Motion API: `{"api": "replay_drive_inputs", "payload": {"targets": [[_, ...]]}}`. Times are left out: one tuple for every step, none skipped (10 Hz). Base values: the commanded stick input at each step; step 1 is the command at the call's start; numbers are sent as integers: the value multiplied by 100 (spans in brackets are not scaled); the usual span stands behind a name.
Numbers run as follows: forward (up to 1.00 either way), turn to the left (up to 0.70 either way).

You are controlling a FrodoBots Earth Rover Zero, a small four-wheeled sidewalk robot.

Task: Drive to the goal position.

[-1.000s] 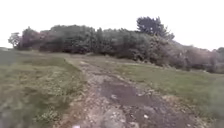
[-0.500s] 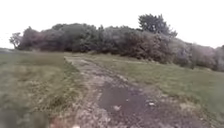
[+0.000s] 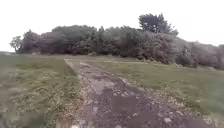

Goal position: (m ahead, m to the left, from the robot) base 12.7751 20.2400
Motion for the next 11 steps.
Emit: {"api": "replay_drive_inputs", "payload": {"targets": [[100,0],[100,0],[100,4],[100,16],[100,35],[100,32],[100,30],[100,0],[100,0],[100,25],[100,34]]}}
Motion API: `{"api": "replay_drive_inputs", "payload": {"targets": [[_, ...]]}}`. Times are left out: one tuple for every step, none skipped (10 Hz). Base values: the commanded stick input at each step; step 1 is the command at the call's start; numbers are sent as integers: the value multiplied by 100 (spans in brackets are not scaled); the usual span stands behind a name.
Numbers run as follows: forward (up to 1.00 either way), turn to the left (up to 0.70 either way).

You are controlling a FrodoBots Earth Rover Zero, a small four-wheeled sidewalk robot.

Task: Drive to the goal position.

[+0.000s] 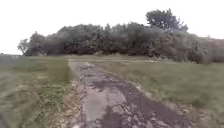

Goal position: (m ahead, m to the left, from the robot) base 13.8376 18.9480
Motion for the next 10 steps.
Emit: {"api": "replay_drive_inputs", "payload": {"targets": [[100,39],[100,37],[100,0],[100,0],[100,0],[100,0],[100,0],[100,0],[100,0],[100,0]]}}
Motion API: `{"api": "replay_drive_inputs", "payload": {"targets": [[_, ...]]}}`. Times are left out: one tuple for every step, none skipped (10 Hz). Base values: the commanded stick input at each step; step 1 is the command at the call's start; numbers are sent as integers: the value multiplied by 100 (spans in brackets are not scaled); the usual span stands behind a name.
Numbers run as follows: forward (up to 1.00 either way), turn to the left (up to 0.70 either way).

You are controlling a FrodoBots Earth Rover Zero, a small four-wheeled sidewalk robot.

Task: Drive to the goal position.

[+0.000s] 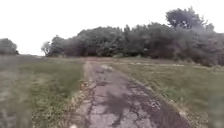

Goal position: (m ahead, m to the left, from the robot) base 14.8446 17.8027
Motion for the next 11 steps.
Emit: {"api": "replay_drive_inputs", "payload": {"targets": [[100,0],[100,0],[100,0],[100,0],[100,0],[100,0],[100,0],[100,0],[100,0],[100,0],[100,0]]}}
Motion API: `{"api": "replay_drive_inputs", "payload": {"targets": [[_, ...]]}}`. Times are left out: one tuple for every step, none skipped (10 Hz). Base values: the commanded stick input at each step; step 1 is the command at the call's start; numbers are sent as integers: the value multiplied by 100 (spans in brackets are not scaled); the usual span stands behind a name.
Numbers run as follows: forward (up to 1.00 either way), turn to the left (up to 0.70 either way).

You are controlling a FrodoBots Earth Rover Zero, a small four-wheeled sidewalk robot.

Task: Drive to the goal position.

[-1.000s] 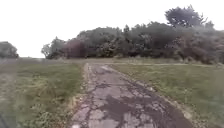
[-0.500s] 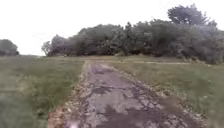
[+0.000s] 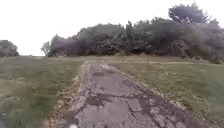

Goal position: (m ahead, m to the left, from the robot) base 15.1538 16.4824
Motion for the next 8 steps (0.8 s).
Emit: {"api": "replay_drive_inputs", "payload": {"targets": [[100,0],[100,0],[100,0],[100,0],[100,14],[100,24],[100,32],[100,36]]}}
